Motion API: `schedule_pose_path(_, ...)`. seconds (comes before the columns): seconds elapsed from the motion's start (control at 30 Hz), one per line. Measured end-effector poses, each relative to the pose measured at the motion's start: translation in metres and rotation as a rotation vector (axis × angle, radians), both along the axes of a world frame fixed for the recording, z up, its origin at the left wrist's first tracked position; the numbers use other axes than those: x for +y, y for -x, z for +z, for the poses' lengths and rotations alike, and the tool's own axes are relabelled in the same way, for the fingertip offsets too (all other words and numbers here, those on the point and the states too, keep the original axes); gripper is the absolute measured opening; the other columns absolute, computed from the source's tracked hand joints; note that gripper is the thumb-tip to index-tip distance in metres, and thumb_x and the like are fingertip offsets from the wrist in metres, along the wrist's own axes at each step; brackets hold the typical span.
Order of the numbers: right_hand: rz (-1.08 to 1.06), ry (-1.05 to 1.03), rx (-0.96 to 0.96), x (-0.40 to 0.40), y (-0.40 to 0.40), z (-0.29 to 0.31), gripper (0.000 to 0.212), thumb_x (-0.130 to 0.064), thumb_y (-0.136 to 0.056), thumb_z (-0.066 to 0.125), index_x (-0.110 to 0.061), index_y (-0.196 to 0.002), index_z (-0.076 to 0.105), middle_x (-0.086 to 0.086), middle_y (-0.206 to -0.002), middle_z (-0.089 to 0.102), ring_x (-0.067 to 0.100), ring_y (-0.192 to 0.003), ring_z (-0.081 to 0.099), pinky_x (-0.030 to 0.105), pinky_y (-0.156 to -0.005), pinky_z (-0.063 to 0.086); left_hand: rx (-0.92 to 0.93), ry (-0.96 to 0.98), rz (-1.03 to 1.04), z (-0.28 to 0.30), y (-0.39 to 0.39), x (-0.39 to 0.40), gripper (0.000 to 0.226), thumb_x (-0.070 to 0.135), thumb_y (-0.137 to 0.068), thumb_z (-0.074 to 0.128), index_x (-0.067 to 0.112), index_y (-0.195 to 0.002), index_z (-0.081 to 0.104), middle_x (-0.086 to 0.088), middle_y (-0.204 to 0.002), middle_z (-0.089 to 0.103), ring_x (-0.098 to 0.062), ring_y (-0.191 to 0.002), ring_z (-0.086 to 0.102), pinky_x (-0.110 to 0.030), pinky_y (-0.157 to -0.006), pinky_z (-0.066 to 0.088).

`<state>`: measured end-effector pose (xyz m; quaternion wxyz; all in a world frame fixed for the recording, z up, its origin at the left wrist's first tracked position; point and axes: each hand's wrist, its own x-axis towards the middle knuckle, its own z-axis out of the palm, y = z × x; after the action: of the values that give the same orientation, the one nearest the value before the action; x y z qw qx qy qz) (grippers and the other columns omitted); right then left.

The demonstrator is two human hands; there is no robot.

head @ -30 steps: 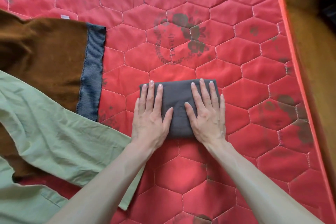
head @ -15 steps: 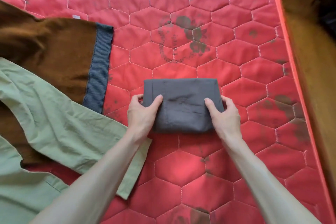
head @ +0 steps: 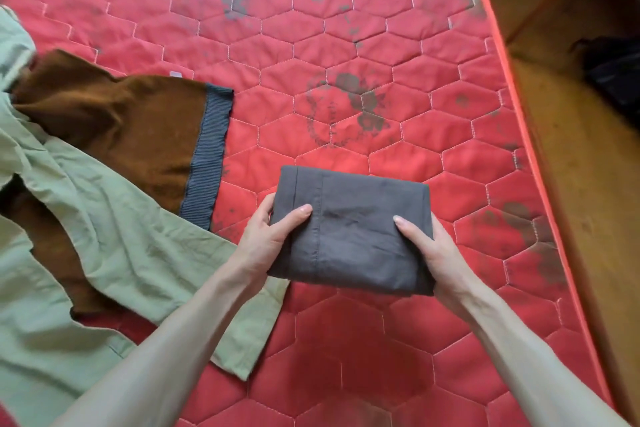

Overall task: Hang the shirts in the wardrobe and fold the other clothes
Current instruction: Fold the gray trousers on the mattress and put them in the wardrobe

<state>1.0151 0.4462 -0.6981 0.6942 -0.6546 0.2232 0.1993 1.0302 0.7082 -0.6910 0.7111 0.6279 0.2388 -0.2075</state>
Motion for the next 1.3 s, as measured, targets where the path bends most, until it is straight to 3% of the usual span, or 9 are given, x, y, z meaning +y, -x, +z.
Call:
schedule_pose_path(0.17,-0.037,0.007,-0.094,0.003,0.002,0.082,0.044,-0.037,-0.088,0.077,-0.026,-0.128,0.063,-0.001,-0.124,0.074,0.020,-0.116,0.070,0.043,-0.101,0.054,-0.083,-0.013,-0.005,0.086,0.002,0.006,0.057,0.046,-0.071,0.082,0.025,-0.121,0.067,-0.001,-0.119,0.076,-0.023,-0.116,0.070,-0.043,-0.102,0.053)
schedule_pose_path(0.37,0.027,-0.063,-0.178,0.010,0.012,0.241,0.045,-0.031,-0.086,0.072,-0.021,-0.129,0.064,0.000,-0.121,0.075,0.016,-0.108,0.072,0.026,-0.082,0.058,-0.103,0.093,0.105,0.234,0.029,0.012,0.050,0.024,-0.086,0.078,0.014,-0.131,0.060,-0.009,-0.126,0.073,-0.024,-0.114,0.071,-0.036,-0.092,0.057)
schedule_pose_path(0.53,0.105,-0.124,-0.158,0.014,0.040,0.355,0.048,-0.028,-0.086,0.072,-0.020,-0.132,0.062,0.007,-0.125,0.074,0.020,-0.109,0.072,0.033,-0.085,0.059,-0.150,0.140,0.228,0.345,0.087,0.012,0.038,0.013,-0.097,0.064,0.009,-0.135,0.056,-0.012,-0.126,0.073,-0.020,-0.106,0.073,-0.025,-0.077,0.059)
schedule_pose_path(0.7,0.197,-0.180,-0.101,0.030,0.082,0.434,0.042,-0.024,-0.091,0.069,-0.021,-0.133,0.064,0.010,-0.128,0.073,0.028,-0.116,0.069,0.045,-0.099,0.055,-0.178,0.174,0.363,0.418,0.161,0.018,0.041,0.013,-0.098,0.065,0.012,-0.138,0.057,-0.012,-0.130,0.071,-0.026,-0.115,0.071,-0.028,-0.087,0.060)
schedule_pose_path(0.8,0.258,-0.189,-0.070,0.047,0.111,0.459,0.038,-0.022,-0.094,0.067,-0.021,-0.132,0.065,0.009,-0.126,0.074,0.026,-0.113,0.071,0.043,-0.097,0.055,-0.192,0.114,0.447,0.448,0.204,0.028,0.032,0.012,-0.100,0.061,0.017,-0.132,0.061,-0.008,-0.125,0.074,-0.021,-0.111,0.072,-0.026,-0.085,0.058)
schedule_pose_path(0.97,0.419,-0.171,-0.004,0.106,0.160,0.485,0.040,-0.026,-0.085,0.071,-0.014,-0.124,0.070,0.014,-0.120,0.075,0.023,-0.101,0.073,0.037,-0.088,0.059,-0.193,0.028,0.622,0.487,0.297,0.064,0.032,0.018,-0.101,0.064,0.027,-0.131,0.063,-0.002,-0.123,0.075,-0.021,-0.112,0.073,-0.039,-0.098,0.056)
schedule_pose_path(1.17,0.636,-0.195,-0.009,0.196,0.227,0.510,0.036,-0.026,-0.090,0.070,-0.015,-0.125,0.070,0.011,-0.120,0.076,0.024,-0.105,0.073,0.039,-0.092,0.056,-0.215,-0.072,0.817,0.510,0.416,0.122,0.038,0.030,-0.099,0.068,0.035,-0.136,0.060,0.005,-0.131,0.072,-0.018,-0.122,0.068,-0.047,-0.111,0.048)
schedule_pose_path(1.3,0.756,-0.169,-0.044,0.260,0.279,0.523,0.034,-0.039,-0.099,0.064,-0.027,-0.131,0.069,-0.001,-0.126,0.074,0.019,-0.119,0.069,0.042,-0.105,0.051,-0.215,-0.104,0.947,0.523,0.495,0.156,0.040,0.039,-0.096,0.070,0.040,-0.135,0.061,0.008,-0.131,0.071,-0.018,-0.121,0.068,-0.049,-0.111,0.048)
